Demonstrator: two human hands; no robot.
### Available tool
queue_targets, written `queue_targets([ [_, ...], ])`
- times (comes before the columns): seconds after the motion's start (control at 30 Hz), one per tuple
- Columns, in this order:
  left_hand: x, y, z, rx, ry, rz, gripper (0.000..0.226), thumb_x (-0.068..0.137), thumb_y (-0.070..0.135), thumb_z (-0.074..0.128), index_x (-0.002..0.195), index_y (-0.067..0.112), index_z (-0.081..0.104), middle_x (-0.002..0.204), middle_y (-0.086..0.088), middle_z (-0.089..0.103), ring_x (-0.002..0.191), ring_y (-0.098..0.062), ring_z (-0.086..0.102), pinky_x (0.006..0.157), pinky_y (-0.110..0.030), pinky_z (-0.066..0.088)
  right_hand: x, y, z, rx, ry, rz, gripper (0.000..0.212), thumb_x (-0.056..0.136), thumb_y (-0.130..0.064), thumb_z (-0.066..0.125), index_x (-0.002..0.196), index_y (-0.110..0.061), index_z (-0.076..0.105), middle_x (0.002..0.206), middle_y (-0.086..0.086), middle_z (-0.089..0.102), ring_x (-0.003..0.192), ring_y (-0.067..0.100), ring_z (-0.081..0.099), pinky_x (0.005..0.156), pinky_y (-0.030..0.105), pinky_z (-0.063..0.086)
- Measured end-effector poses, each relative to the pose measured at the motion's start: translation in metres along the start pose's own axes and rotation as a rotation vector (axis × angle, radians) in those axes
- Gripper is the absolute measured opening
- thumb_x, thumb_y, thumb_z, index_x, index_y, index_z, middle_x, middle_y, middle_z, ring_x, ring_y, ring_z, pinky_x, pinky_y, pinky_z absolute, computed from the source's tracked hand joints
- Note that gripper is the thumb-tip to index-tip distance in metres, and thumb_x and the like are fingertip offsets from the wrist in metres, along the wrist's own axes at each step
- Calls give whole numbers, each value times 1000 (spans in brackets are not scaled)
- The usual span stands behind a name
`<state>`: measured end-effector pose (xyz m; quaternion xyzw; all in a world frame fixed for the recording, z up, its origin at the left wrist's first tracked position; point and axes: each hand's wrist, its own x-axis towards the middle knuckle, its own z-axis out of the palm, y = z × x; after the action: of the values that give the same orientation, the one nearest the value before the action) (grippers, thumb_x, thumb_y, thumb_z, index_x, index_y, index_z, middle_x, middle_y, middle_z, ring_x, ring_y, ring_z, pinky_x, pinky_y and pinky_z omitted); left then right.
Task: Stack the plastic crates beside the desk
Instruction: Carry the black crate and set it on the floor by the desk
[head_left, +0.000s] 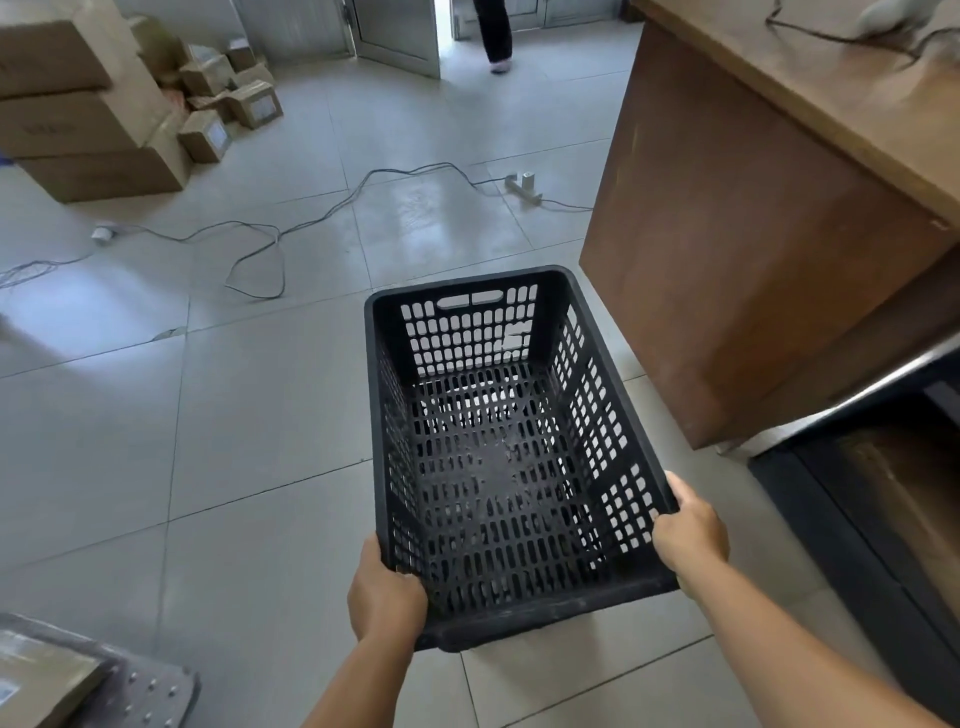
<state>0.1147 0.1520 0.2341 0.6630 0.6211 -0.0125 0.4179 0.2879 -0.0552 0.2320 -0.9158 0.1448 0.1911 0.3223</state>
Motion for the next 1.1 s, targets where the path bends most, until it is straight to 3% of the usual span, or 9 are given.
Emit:
queue_targets([
  [0.23,-4,-3,2,16,-15,14,53,84,-8,28,118,27,49,91,-5,61,73,-25,56,54,-30,45,1,7,-1,-53,-37,-9,65,88,6,37,144,-28,38,135,5,57,113,31,57,91,38,51],
  [0.43,-9,-12,4,187,-64,130,35,90,7,45,123,16,35,132,-10,44,105,-30,53,87,-42,47,-13,15,3,-215,-165,-82,77,90,-4,48,152,-23,6,158,4,20,139,29,30,110,46,33],
  [0.5,-15,-22,6,438,-83,221,69,92,31,52,146,10,15,156,-12,11,141,-32,22,112,-45,27,-26,22,6,-350,-181,-165,84,93,-25,52,152,-17,-6,162,3,-5,149,23,1,119,47,14],
  [0.6,-28,-34,8,748,-166,512,71,92,55,39,150,21,17,160,-10,-4,146,-26,-15,117,-45,-1,-40,36,5,-541,-202,-335,82,92,-50,46,152,-18,2,160,3,-18,147,20,-18,118,45,2],
  [0.7,-40,-42,10,828,-341,682,50,94,48,40,140,27,43,143,-2,45,141,-25,26,114,-41,20,-48,54,3,-601,-273,-479,63,90,-56,45,145,-29,34,161,-3,8,148,16,-9,118,44,-2],
  [0.77,-45,-39,9,765,-343,682,36,95,35,43,128,26,55,117,0,63,112,-23,55,88,-34,44,-53,63,0,-569,-313,-540,48,91,-49,49,136,-33,48,154,-9,33,147,13,10,118,41,0],
  [0.83,-48,-33,8,787,-317,696,25,96,28,43,110,23,62,102,-1,68,92,-22,61,70,-32,46,-55,65,-2,-502,-287,-585,39,92,-39,53,129,-30,57,140,-9,52,140,13,30,116,36,12],
  [0.97,-52,-37,14,827,-339,738,21,95,26,43,102,22,63,94,-3,69,85,-24,62,64,-30,44,-54,66,-7,-447,-224,-551,28,90,-31,57,115,-25,68,118,-7,67,113,18,56,90,30,41],
  [1.1,-59,-47,21,827,-347,752,21,95,28,44,101,21,63,94,-3,69,86,-25,63,67,-32,47,-53,71,-7,-436,-235,-522,21,89,-28,59,103,-24,73,104,-6,71,99,19,61,73,27,41],
])
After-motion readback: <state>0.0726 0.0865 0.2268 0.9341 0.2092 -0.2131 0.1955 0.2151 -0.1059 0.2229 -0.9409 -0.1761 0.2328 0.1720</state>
